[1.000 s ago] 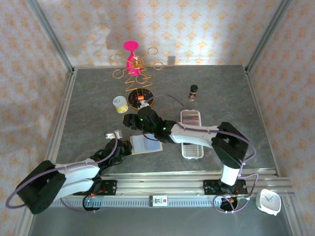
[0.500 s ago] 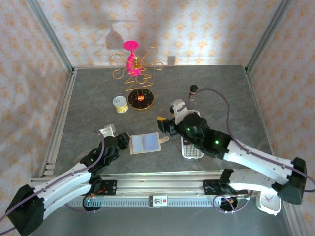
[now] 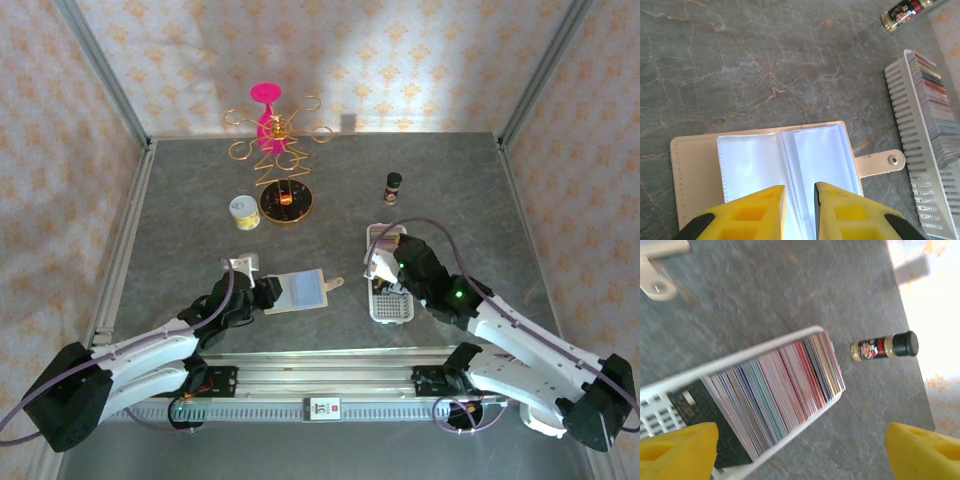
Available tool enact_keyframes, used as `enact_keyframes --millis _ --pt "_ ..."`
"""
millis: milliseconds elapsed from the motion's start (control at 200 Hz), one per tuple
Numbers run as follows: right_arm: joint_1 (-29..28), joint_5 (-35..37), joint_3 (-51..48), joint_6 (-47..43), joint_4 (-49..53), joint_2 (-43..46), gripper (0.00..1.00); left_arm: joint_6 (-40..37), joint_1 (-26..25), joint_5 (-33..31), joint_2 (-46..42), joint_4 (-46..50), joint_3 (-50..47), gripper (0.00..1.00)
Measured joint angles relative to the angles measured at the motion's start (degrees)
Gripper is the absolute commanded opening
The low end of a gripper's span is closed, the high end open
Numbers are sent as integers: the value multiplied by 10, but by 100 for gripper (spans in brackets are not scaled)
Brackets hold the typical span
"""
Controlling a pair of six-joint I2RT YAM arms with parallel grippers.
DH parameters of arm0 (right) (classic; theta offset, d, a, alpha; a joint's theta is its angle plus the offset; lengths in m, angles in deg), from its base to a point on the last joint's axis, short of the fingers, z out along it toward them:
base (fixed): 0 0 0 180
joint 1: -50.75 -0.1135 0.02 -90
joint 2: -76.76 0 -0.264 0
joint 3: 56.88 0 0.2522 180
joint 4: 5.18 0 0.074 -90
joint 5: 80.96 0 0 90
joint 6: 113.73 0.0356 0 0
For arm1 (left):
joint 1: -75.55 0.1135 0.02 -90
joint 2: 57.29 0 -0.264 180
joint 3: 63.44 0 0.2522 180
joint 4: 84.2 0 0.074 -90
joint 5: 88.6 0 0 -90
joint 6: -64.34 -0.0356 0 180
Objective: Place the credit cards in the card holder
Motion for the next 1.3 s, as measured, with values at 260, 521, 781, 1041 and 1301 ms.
enact_keyframes --millis 260,521,781,1041,1301 --pt "18 -22 -11 -93 -14 -70 85 0 0 0 33 -9 -12 21" --pt "20 -33 -48 -138 -54 -114 74 0 0 -7 43 -25 -36 20" --pt "20 -31 -49 -168 -100 -172 66 0 0 -6 74 -52 -36 19" --pt "20 -34 -47 -177 -91 -183 45 0 0 -6 93 -72 -36 18" --pt "19 -35 -47 -179 -82 -179 30 0 0 -6 109 -89 -36 16"
